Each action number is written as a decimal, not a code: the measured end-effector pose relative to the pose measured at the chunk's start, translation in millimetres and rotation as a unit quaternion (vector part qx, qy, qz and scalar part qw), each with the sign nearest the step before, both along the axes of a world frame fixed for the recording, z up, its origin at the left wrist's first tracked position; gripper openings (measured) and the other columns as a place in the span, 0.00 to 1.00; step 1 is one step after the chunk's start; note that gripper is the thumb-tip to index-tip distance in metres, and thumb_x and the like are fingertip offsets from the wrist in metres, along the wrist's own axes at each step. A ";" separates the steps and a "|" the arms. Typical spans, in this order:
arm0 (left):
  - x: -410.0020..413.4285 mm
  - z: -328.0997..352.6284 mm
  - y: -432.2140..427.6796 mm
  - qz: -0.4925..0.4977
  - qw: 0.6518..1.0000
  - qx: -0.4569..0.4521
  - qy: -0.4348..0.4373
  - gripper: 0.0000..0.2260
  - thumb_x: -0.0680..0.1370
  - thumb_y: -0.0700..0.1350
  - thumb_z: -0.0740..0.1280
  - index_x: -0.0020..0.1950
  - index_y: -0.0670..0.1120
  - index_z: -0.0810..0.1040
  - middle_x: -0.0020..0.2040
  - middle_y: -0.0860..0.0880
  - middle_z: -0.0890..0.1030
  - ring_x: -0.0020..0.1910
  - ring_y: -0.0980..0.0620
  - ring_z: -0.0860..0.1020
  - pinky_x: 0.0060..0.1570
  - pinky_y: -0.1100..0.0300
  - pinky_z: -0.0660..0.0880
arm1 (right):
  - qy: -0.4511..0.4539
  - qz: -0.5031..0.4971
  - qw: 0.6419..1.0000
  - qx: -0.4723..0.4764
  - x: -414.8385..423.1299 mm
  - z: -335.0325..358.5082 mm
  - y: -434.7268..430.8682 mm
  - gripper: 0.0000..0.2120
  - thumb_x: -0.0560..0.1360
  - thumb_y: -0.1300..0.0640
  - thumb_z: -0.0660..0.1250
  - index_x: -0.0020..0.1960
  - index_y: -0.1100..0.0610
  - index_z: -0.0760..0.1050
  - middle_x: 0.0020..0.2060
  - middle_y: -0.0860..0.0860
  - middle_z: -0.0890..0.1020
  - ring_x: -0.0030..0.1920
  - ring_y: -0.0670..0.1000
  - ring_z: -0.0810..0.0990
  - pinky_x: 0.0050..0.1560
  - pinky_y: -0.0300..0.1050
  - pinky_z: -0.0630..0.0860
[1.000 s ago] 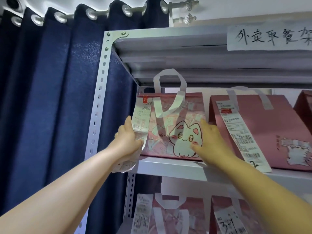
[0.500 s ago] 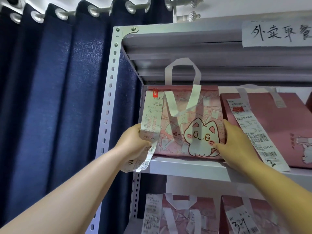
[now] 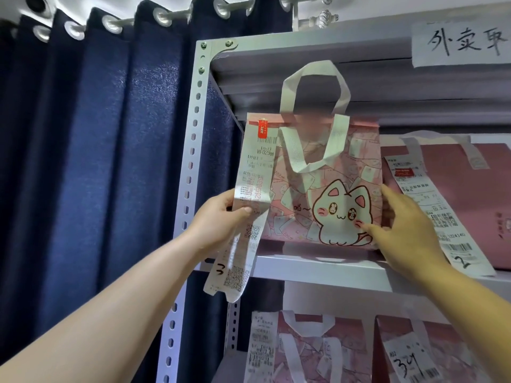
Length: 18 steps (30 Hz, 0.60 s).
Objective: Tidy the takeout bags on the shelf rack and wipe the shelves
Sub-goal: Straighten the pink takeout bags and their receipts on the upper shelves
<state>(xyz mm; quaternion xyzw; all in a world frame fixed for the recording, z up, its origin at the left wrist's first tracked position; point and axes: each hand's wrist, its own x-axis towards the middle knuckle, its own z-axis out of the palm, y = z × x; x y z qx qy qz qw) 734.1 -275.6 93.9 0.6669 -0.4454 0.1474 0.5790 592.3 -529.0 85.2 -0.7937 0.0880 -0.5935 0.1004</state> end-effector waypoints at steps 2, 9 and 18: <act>1.3 -0.8 -0.4 -0.018 0.999 0.001 0.028 0.15 0.79 0.39 0.62 0.62 0.53 0.76 0.57 0.55 0.81 0.56 0.56 0.79 0.62 0.53 0.72 | 0.008 0.005 1.000 0.004 0.8 1.2 1.3 0.35 0.69 0.61 0.72 0.72 0.54 0.62 0.61 0.51 0.74 0.62 0.53 0.71 0.60 0.47 0.66; 9.8 -3.5 -6.4 0.061 0.997 0.037 0.041 0.13 0.78 0.43 0.63 0.61 0.52 0.76 0.57 0.55 0.80 0.56 0.53 0.78 0.63 0.48 0.71 | 0.068 0.028 0.997 0.026 5.2 5.6 -0.1 0.30 0.68 0.60 0.74 0.66 0.49 0.69 0.52 0.47 0.76 0.51 0.51 0.77 0.52 0.48 0.76; -3.5 0.9 -4.3 0.201 0.979 -0.028 -0.029 0.28 0.73 0.49 0.69 0.71 0.46 0.63 0.66 0.47 0.71 0.61 0.49 0.71 0.57 0.53 0.70 | 0.046 0.018 0.999 0.010 0.5 4.2 -0.2 0.24 0.70 0.58 0.71 0.64 0.53 0.71 0.56 0.49 0.77 0.56 0.50 0.75 0.55 0.44 0.72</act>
